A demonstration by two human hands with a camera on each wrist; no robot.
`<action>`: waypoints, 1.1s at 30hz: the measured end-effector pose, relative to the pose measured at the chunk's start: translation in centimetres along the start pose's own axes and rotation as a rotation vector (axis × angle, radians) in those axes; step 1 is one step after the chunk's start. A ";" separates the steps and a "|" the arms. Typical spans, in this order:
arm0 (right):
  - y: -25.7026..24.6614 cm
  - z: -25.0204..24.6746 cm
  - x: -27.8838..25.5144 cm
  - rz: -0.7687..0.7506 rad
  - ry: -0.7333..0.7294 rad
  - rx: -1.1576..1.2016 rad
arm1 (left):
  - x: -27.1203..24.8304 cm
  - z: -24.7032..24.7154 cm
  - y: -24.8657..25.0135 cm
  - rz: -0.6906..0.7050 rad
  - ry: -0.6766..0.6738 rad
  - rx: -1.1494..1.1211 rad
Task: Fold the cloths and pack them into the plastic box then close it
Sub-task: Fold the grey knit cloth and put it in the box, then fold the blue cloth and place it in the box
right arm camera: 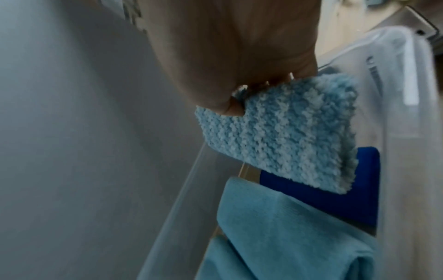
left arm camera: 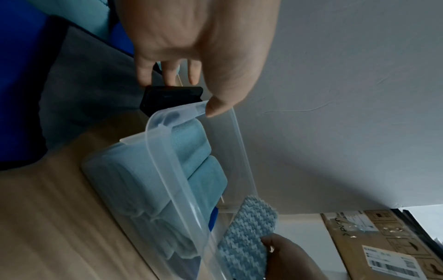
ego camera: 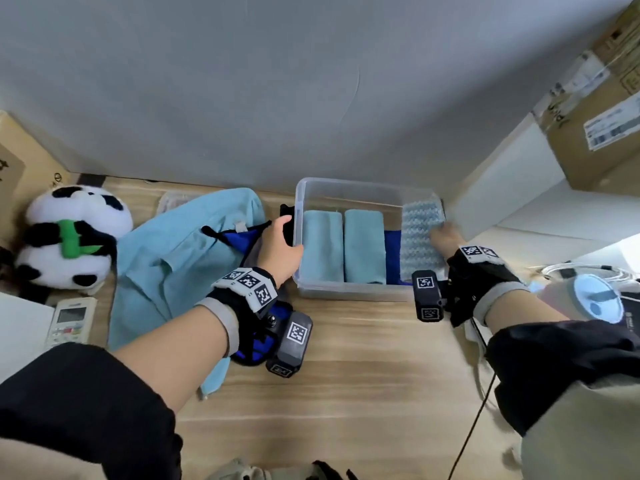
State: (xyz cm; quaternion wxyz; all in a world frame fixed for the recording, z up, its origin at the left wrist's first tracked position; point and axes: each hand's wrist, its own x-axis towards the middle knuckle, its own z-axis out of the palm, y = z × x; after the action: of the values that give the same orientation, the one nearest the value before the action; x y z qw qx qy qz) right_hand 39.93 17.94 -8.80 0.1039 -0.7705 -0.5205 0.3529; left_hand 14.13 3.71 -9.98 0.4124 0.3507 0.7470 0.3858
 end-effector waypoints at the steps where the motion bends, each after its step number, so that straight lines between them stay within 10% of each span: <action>1: -0.2 0.3 0.0 -0.002 -0.012 -0.063 | 0.2 0.0 -0.2 -0.003 -0.005 0.007; 12: 2.1 4.0 3.7 0.031 -0.285 -0.256 | -0.5 0.1 -0.1 -0.017 0.014 -0.006; 23: -0.7 1.1 -0.4 -0.186 -0.074 -0.086 | -1.2 0.4 -0.5 0.073 0.038 0.044; 27: -1.5 1.0 -5.9 -0.196 -0.243 0.457 | -1.1 -0.7 -1.8 0.051 -0.001 -0.070; 33: -2.0 3.2 -14.6 -0.281 -0.648 0.401 | -3.2 -4.9 -5.3 -0.011 0.089 -0.083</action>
State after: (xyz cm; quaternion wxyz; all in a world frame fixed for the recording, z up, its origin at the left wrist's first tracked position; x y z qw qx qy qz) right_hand 33.35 5.41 -3.73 0.1300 -0.5054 -0.5475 0.6542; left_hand 10.03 -2.84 -11.68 0.3950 0.3117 0.7498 0.4297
